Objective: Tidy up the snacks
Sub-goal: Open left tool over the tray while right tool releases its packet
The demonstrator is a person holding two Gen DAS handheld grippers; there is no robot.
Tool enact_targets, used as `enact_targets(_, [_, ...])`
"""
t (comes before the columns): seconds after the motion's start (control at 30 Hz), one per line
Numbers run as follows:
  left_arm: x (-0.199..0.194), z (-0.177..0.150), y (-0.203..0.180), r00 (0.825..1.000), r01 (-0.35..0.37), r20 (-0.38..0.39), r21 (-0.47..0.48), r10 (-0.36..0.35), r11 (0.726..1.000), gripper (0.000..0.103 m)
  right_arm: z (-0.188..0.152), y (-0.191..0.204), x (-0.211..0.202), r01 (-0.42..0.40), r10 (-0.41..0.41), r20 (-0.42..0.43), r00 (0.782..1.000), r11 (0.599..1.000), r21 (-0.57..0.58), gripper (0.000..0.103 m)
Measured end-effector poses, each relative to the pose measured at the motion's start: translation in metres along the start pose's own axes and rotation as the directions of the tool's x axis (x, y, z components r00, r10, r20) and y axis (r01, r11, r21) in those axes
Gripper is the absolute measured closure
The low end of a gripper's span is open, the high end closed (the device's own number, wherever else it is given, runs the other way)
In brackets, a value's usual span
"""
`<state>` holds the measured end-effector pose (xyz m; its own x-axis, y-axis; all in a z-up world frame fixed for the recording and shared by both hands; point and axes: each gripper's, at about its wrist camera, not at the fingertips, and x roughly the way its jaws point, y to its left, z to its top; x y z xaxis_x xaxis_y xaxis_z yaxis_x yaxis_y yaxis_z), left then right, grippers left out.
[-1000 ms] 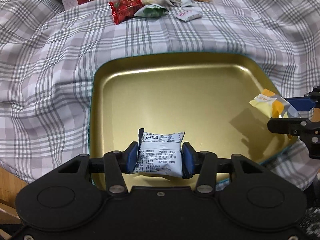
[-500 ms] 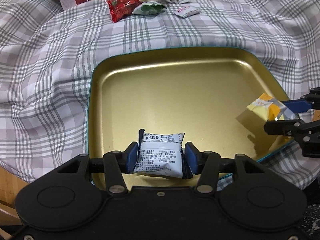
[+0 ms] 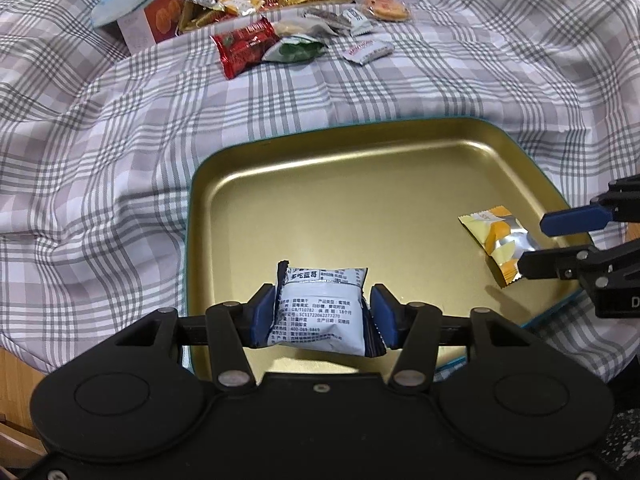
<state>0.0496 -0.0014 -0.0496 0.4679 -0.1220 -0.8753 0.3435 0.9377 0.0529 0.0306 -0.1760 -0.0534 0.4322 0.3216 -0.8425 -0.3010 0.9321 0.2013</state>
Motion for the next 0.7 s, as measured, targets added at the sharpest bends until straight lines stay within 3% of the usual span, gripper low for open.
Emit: enact_targets(0.7, [-0.001,0.0019,-0.0027,1.0,-0.018,0.016,-0.002,0.018,1.0,0.044,0.004,-0.0015,0.0008,-0.017,0.017,0.024,1.0,1.0,0.017,0.055])
